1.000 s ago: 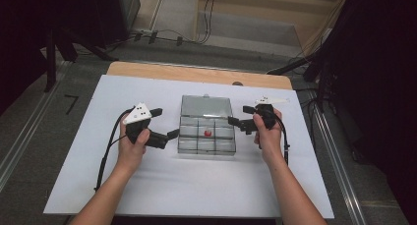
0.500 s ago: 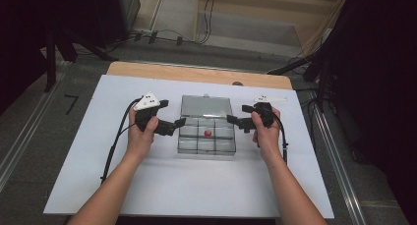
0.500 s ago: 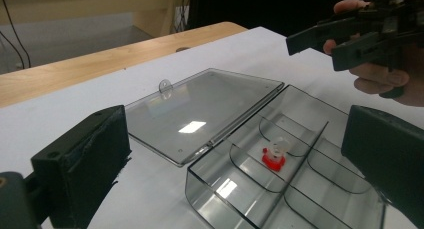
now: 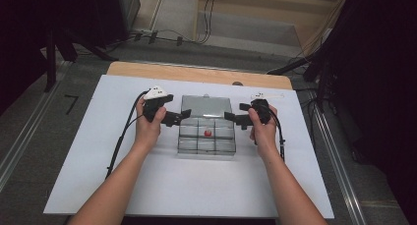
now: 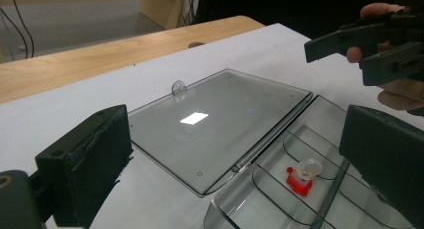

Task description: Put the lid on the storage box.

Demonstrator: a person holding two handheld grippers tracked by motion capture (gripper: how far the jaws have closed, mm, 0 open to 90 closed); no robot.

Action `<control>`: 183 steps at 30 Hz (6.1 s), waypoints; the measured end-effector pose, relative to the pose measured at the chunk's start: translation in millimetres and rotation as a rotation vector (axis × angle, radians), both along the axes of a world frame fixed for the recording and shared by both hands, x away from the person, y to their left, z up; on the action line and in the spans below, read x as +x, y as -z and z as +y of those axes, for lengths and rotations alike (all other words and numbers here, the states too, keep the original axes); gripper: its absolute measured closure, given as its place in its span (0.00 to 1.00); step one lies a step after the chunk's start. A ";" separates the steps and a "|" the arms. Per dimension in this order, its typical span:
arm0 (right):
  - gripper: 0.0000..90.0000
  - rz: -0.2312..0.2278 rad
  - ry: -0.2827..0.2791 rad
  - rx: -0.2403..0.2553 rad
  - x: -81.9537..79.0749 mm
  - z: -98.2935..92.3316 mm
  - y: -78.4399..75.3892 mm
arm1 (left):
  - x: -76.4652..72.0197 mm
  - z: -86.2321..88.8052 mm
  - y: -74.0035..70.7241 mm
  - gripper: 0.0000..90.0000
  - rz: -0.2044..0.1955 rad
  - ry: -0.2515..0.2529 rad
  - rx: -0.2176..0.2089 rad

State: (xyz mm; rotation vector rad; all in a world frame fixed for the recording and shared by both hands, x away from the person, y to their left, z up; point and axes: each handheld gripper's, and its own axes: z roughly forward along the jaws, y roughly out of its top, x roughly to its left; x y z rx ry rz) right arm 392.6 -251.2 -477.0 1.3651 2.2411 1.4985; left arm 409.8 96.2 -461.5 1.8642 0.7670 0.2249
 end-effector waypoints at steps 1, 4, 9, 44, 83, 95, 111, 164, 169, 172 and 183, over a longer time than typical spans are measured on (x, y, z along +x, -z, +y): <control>0.00 0.005 0.000 -0.003 0.8 0.7 0.3 | 1.6 -1.4 0.9 0.00 0.004 0.001 0.007; 0.00 0.010 -0.004 -0.013 4.1 2.3 1.6 | 6.5 -4.1 3.9 0.00 0.025 -0.001 0.012; 0.00 0.021 -0.008 -0.002 9.1 4.2 4.1 | 13.7 -5.5 10.5 0.00 0.053 -0.024 0.014; 0.20 0.211 0.134 -0.034 29.3 21.4 24.6 | 34.4 -18.9 32.6 0.27 0.272 -0.103 0.031; 0.49 0.283 0.135 0.082 31.9 12.2 32.0 | 39.7 -20.1 35.0 0.46 0.369 -0.136 0.012; 0.59 0.174 0.130 0.037 23.0 11.2 22.1 | 35.0 -19.1 26.7 0.58 0.297 -0.118 0.007; 0.72 0.026 0.071 -0.041 9.8 6.9 14.3 | 28.1 -15.3 18.6 0.69 0.202 -0.067 -0.012; 0.67 -0.199 0.072 -0.112 -10.8 9.5 -57.8 | 9.1 -14.9 -17.1 0.65 0.044 -0.022 -0.025; 0.70 -0.209 0.081 -0.100 -17.9 8.7 -56.8 | 4.8 -13.4 -16.7 0.64 0.045 -0.017 -0.034; 0.70 -0.215 0.077 -0.091 -22.5 7.9 -54.9 | 2.4 -13.2 -17.4 0.63 0.043 -0.014 -0.030; 0.68 -0.231 0.059 -0.097 -38.9 7.9 -52.0 | -11.2 -7.2 -31.6 0.56 -0.012 0.002 -0.028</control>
